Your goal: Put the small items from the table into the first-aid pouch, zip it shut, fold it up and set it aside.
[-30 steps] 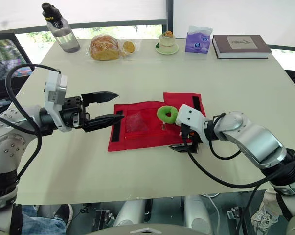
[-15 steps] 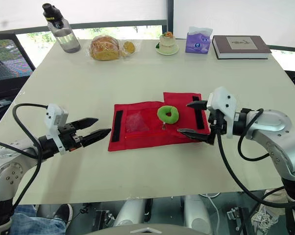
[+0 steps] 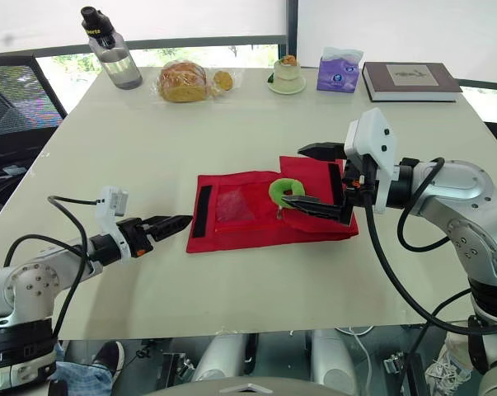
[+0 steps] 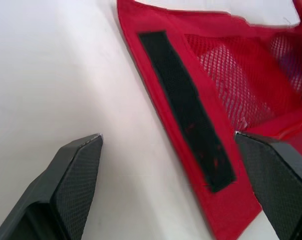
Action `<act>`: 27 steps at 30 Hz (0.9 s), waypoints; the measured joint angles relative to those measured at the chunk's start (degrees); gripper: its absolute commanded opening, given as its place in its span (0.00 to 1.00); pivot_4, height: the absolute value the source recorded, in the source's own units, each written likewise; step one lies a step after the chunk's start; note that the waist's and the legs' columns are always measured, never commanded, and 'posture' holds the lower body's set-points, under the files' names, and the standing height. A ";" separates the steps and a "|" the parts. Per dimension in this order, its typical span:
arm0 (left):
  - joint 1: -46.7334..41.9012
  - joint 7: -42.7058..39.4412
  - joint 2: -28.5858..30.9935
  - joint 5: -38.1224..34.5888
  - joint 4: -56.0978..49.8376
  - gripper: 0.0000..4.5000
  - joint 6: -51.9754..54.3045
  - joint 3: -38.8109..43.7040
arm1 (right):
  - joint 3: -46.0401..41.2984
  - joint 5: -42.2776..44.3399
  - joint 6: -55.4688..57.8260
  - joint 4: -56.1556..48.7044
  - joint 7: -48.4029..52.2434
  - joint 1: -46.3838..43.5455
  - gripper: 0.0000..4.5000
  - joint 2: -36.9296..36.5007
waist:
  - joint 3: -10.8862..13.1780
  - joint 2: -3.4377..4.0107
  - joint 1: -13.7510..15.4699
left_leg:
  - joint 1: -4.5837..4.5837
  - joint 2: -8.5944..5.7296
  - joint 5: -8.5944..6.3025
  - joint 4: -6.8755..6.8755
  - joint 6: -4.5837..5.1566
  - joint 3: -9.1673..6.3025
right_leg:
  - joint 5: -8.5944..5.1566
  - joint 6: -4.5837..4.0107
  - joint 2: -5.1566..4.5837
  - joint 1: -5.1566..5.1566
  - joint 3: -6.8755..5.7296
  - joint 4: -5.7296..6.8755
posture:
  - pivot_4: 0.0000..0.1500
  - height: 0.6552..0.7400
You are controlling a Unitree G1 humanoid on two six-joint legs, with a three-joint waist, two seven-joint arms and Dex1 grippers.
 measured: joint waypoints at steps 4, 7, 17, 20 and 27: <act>-4.01 0.95 -1.42 -3.34 4.36 1.00 8.65 1.85 | 0.05 0.05 0.40 -0.06 -0.87 -0.02 0.99 0.09 | -0.04 0.06 0.01 | 0.02 -0.08 0.00 0.08 0.00 -0.01 | -0.01 0.01 -0.07 0.10 -0.01 -0.02 | 1.00 0.92; -7.09 2.01 -3.63 -4.55 7.39 1.00 13.36 3.56 | 0.25 0.20 0.76 -0.48 -1.85 -0.02 0.99 0.83 | -0.05 0.06 0.10 | 0.02 -0.10 0.00 0.14 0.00 -0.08 | 0.00 0.01 -0.08 0.17 -0.06 -0.02 | 1.00 0.92; -8.13 2.80 -3.69 -8.98 13.70 0.53 18.01 1.45 | 0.26 0.64 2.03 -1.31 -3.92 -0.11 1.00 1.08 | -0.02 0.01 -0.22 | -0.03 -0.07 -0.01 0.12 -0.01 -0.14 | 0.00 -0.01 -0.08 0.13 -0.08 -0.03 | 1.00 0.92; -8.13 2.81 -3.34 -8.60 14.19 0.21 18.57 1.45 | 0.26 0.64 2.14 -1.34 -4.42 -0.37 1.00 1.24 | 0.00 -0.02 -0.52 | -0.06 -0.06 -0.01 0.10 -0.01 -0.15 | 0.00 -0.01 -0.08 0.09 -0.10 -0.03 | 1.00 0.92; -8.82 1.77 0.66 -6.66 15.46 0.01 18.17 1.19 | 1.23 0.58 2.18 -1.32 -4.89 -0.53 1.00 1.67 | 0.01 -0.03 -0.88 | -0.01 -0.02 -0.01 -0.01 -0.01 -0.14 | 0.00 -0.02 -0.04 0.04 -0.08 -0.03 | 1.00 0.92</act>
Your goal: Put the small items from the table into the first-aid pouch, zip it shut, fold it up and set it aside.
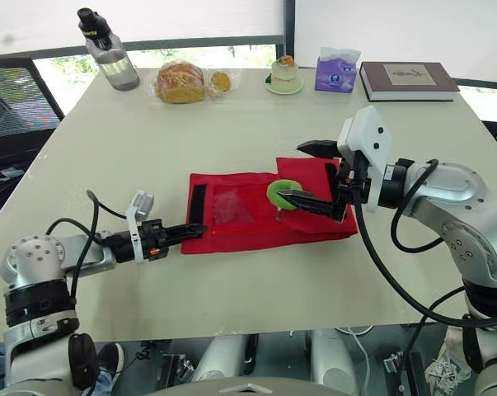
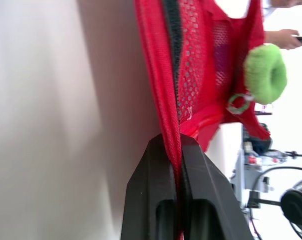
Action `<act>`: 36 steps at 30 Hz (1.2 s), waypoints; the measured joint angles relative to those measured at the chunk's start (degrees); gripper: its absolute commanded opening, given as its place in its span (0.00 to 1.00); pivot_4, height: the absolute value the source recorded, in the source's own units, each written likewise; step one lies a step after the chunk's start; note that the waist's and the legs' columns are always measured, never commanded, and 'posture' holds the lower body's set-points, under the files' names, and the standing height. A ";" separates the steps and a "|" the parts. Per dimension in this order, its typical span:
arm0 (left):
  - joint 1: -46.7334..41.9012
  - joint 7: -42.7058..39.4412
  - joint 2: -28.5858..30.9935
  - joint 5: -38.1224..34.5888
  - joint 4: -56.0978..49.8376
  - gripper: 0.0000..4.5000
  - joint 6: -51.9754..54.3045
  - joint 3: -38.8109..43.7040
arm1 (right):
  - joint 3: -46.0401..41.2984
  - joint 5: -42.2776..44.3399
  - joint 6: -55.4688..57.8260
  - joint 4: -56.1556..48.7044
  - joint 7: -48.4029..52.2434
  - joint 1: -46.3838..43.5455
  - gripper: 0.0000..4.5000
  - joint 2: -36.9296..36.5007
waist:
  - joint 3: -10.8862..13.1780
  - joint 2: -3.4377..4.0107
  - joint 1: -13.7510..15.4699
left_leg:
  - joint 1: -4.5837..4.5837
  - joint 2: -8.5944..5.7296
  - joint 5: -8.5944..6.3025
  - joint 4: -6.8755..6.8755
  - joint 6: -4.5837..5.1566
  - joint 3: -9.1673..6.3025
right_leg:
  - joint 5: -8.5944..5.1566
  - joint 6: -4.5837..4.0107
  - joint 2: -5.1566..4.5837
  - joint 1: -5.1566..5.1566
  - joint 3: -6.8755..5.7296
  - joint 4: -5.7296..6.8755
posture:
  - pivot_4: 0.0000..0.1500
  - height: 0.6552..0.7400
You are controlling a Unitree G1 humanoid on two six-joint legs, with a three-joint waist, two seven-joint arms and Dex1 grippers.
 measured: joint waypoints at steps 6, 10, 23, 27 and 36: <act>-2.11 -9.85 12.26 2.59 1.20 0.01 -2.80 -4.90 | 2.66 -2.03 -1.24 1.72 0.02 0.47 1.00 2.10 | 0.08 -0.12 -0.01 | -0.08 0.02 0.00 -0.11 -0.01 0.07 | -0.08 -0.16 0.00 -0.21 0.06 0.02 | 1.00 0.92; -5.31 -21.81 19.45 7.80 4.56 0.00 -9.86 -15.44 | 8.29 -8.11 -5.28 6.96 3.66 0.53 0.91 1.82 | 0.09 -0.12 0.00 | -0.09 0.00 0.00 -0.11 -0.01 0.23 | -0.12 -0.24 -0.02 -0.22 0.12 -0.05 | 1.00 0.92; -20.78 -51.69 24.62 22.24 14.14 0.00 -26.54 -35.83 | 21.01 -27.55 -24.27 36.09 10.73 -8.03 0.01 11.79 | 0.14 -0.20 0.11 | -0.32 0.01 0.01 -0.12 -0.01 0.30 | -0.01 0.00 0.09 -0.43 0.15 0.00 | 1.00 0.92; -24.51 -56.54 24.15 25.77 17.00 0.00 -29.48 -38.54 | 23.00 -32.59 -29.08 41.26 12.19 -9.54 0.01 12.90 | 0.15 -0.19 -0.10 | -0.41 0.03 0.01 -0.11 -0.01 0.27 | -0.01 0.02 0.11 -0.54 0.14 0.05 | 1.00 0.92; -35.12 -62.85 19.55 27.26 11.56 0.00 -29.42 -41.49 | 26.78 -41.02 -29.77 46.75 11.69 -12.90 0.01 19.00 | 0.14 -0.21 -0.14 | -0.34 0.03 0.02 0.16 -0.02 0.20 | -0.03 0.02 0.18 -0.52 0.19 0.49 | 1.00 0.92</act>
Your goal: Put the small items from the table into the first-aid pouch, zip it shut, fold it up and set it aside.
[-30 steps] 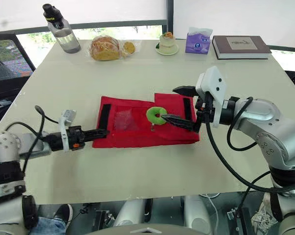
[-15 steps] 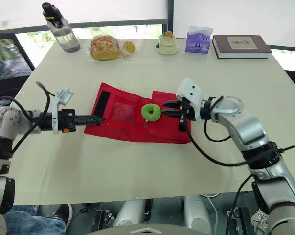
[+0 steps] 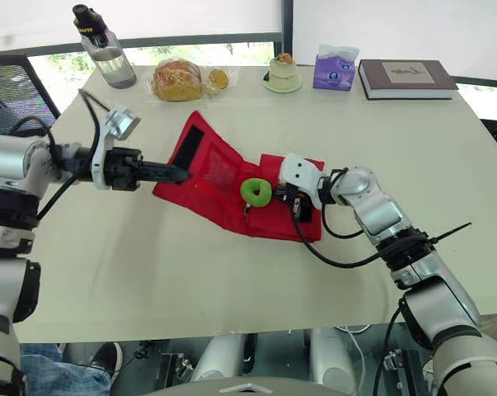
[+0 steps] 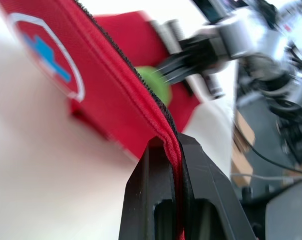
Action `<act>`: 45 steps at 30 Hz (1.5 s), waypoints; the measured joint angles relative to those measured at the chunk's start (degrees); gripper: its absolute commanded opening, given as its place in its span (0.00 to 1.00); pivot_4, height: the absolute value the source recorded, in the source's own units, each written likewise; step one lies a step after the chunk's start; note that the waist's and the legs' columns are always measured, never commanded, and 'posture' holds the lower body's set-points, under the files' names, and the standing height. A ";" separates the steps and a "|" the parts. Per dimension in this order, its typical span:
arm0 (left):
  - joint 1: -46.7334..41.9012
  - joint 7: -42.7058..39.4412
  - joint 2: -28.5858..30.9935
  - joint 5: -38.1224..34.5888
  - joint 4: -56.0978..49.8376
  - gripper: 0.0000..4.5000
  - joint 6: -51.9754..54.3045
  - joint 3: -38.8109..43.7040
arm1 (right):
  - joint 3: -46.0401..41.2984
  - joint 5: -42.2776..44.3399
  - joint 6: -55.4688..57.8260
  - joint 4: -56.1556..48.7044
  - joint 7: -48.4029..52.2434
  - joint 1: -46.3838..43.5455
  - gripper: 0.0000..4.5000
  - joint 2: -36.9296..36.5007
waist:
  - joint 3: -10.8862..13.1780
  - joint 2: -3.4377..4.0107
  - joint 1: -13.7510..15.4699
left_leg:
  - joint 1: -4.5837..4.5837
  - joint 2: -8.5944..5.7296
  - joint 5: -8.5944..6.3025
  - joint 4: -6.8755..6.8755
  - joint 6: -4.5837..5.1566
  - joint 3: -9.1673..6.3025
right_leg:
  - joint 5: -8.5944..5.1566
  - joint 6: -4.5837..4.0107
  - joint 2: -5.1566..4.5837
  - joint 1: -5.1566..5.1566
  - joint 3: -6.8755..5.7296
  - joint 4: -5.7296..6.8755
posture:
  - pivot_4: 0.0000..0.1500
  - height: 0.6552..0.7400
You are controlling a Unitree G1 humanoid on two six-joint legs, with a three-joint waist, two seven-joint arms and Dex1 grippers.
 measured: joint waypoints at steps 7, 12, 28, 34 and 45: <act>-0.92 -0.48 -4.27 -0.54 -4.00 0.00 -0.47 -0.84 | -0.37 -1.92 -0.35 2.13 -0.21 -0.54 0.01 3.00 | 0.00 0.00 -1.06 | 0.10 -0.01 0.00 -0.02 0.00 -0.07 | -0.02 -0.03 0.02 0.01 0.00 0.23 | 1.00 0.92; -1.71 0.31 -10.69 0.37 -5.06 0.00 -3.04 -1.57 | -1.69 -1.97 -0.47 3.62 -0.41 -0.52 0.01 4.63 | 0.00 0.00 -1.21 | 0.11 -0.02 0.00 0.00 0.00 -0.06 | -0.02 -0.03 0.02 0.04 0.01 0.23 | 1.00 0.92; -1.71 -0.09 -13.47 3.81 -2.62 0.00 -8.22 -3.25 | -20.92 17.22 12.22 -14.73 1.13 11.56 0.01 0.43 | 0.04 0.05 -1.07 | 0.04 -0.04 0.00 -0.05 0.00 -0.13 | -0.04 -0.05 0.01 0.01 -0.03 0.24 | 1.00 0.92; -1.26 0.29 -17.09 5.11 -2.40 0.00 -9.05 -5.36 | -32.56 21.90 9.49 -17.63 3.58 19.91 0.01 -9.30 | 0.05 0.03 -0.49 | 0.04 -0.07 0.00 -0.03 0.01 -0.06 | -0.05 -0.03 -0.01 0.02 0.02 0.19 | 1.00 0.92; -1.71 3.17 -25.80 8.98 4.31 0.00 -12.16 -6.05 | -44.04 27.38 -0.99 -13.87 12.39 34.79 0.66 -14.97 | 0.06 0.05 -1.20 | 0.14 -0.06 -0.01 -0.05 0.01 -0.01 | -0.09 0.03 0.03 0.07 0.09 0.22 | 1.00 0.92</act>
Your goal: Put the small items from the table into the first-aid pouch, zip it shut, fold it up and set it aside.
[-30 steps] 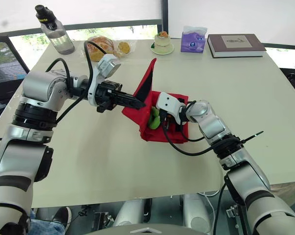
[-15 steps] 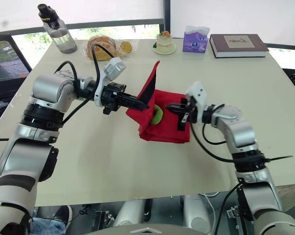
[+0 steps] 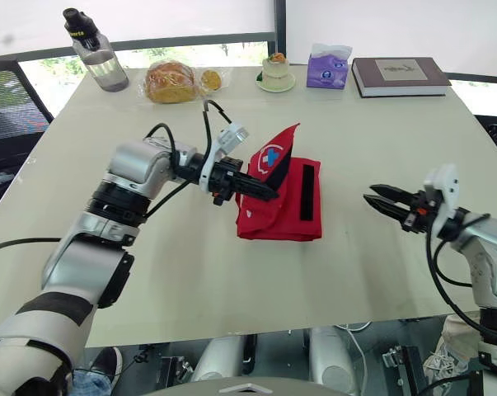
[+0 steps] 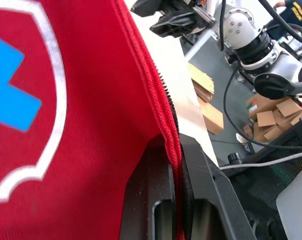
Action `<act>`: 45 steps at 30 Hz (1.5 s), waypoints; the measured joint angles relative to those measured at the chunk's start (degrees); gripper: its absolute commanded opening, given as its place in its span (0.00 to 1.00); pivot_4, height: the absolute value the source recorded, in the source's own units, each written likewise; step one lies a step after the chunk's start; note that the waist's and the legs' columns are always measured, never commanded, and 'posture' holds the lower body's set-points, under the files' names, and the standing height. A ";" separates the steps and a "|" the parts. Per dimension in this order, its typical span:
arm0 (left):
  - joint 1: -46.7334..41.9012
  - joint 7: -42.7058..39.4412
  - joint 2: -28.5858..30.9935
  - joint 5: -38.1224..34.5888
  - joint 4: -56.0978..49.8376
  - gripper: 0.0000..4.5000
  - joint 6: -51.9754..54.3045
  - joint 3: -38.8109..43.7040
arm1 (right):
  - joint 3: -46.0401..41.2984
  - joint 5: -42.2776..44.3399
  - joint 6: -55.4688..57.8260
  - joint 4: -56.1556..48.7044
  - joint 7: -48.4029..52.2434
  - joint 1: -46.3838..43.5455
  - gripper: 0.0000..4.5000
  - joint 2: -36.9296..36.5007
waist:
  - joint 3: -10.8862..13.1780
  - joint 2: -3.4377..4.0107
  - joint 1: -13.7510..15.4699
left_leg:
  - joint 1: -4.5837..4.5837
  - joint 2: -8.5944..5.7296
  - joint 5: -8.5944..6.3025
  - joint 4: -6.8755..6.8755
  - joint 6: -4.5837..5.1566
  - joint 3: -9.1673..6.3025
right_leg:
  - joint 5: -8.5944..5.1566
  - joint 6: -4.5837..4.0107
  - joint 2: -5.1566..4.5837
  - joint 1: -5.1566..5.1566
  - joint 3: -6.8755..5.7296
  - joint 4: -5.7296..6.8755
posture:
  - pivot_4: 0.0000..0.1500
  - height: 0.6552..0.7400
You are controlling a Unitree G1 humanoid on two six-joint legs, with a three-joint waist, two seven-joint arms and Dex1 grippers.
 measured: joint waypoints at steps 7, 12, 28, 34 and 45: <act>-1.88 1.79 -4.76 1.07 5.67 0.68 -2.26 1.81 | -0.41 1.00 -0.78 -1.58 -0.19 2.20 1.00 -0.79 | 0.00 0.00 0.27 | -0.02 -0.01 0.00 0.02 0.00 -0.01 | -0.04 0.07 0.00 0.01 -0.01 -0.01 | 1.00 0.92; -2.42 2.78 -7.10 1.14 9.30 1.00 -2.84 3.76 | -0.29 1.55 -0.75 -3.90 -2.15 2.75 1.00 -0.72 | 0.00 0.00 0.26 | -0.02 -0.01 0.00 0.02 0.00 -0.02 | -0.03 0.06 0.00 0.01 -0.01 -0.01 | 1.00 0.92; -3.01 10.89 -14.28 1.34 15.99 1.00 -3.22 12.79 | 0.75 0.33 -2.19 -3.75 -2.85 4.29 1.00 -1.06 | 0.00 0.00 0.46 | -0.01 -0.03 0.00 0.06 0.00 -0.03 | -0.02 0.06 -0.01 0.04 -0.02 0.00 | 1.00 0.92; -1.48 12.36 -16.12 0.36 15.03 1.00 -2.80 14.67 | 1.71 -0.56 -2.81 -3.70 -2.78 4.53 1.00 -1.55 | 0.00 0.00 0.57 | -0.01 -0.03 0.00 0.06 -0.01 -0.03 | -0.01 0.05 -0.02 0.04 -0.03 0.00 | 1.00 0.92; 5.33 19.92 -19.49 7.13 6.45 0.63 -15.24 9.66 | 1.85 -1.55 -4.29 -3.39 -2.79 5.32 1.00 -2.45 | -0.03 0.04 1.61 | 0.15 -0.05 0.00 0.10 -0.01 -0.03 | 0.01 0.02 -0.04 0.21 -0.02 -0.02 | 1.00 0.92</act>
